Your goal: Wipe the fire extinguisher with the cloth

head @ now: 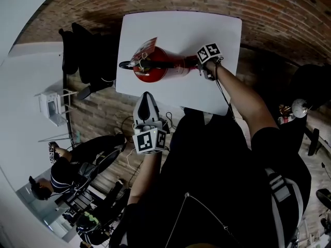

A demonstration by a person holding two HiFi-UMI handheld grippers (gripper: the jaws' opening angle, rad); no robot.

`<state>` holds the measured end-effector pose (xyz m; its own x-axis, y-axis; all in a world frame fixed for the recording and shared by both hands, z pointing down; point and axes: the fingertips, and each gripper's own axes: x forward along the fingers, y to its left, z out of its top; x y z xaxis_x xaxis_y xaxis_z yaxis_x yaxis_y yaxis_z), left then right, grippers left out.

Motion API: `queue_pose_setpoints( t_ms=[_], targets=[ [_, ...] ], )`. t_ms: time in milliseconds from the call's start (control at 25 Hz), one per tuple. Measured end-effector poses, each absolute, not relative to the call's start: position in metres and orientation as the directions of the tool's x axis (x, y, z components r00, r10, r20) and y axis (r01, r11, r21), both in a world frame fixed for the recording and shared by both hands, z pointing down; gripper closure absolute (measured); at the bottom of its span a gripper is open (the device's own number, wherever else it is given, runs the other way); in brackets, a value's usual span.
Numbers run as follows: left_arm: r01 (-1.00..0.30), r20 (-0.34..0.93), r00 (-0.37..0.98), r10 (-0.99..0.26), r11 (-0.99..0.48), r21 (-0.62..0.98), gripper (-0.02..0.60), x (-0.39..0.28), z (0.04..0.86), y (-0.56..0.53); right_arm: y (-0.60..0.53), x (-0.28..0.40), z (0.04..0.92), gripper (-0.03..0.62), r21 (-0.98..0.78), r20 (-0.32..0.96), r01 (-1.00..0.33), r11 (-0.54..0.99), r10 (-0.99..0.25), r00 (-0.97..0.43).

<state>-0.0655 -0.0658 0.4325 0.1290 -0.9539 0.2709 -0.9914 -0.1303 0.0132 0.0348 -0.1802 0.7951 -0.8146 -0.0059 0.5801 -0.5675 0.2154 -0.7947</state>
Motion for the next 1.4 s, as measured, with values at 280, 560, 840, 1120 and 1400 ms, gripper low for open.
queue_pose_setpoints(
  t_ms=[280,560,840,1120,1400],
  targets=[
    [-0.983,0.257,0.181,-0.949,-0.18,0.028,0.572,-0.061,0.428,-0.072,-0.181,0.034,0.764,0.479,-0.808,0.548,-0.54,0.233,-0.035,-0.835],
    [-0.977,0.252,0.214,-0.944,-0.212,0.035,0.572,-0.056,0.427,-0.073,-0.18,0.035,0.74,0.479,-0.817,0.521,-0.518,0.252,-0.061,-0.851],
    [-0.971,0.247,0.238,-0.94,-0.235,0.041,0.572,-0.051,0.425,-0.074,-0.182,0.035,0.721,0.479,-0.821,0.504,-0.501,0.274,-0.064,-0.861],
    [-0.967,0.241,0.253,-0.937,-0.251,0.037,0.572,-0.046,0.421,-0.076,-0.181,0.036,0.705,0.48,-0.817,0.507,-0.508,0.273,-0.082,-0.858],
    [-0.964,0.241,0.266,-0.933,-0.264,0.04,0.572,-0.039,0.42,-0.077,-0.179,0.038,0.681,0.479,-0.843,0.458,-0.466,0.269,-0.096,-0.884]
  ],
)
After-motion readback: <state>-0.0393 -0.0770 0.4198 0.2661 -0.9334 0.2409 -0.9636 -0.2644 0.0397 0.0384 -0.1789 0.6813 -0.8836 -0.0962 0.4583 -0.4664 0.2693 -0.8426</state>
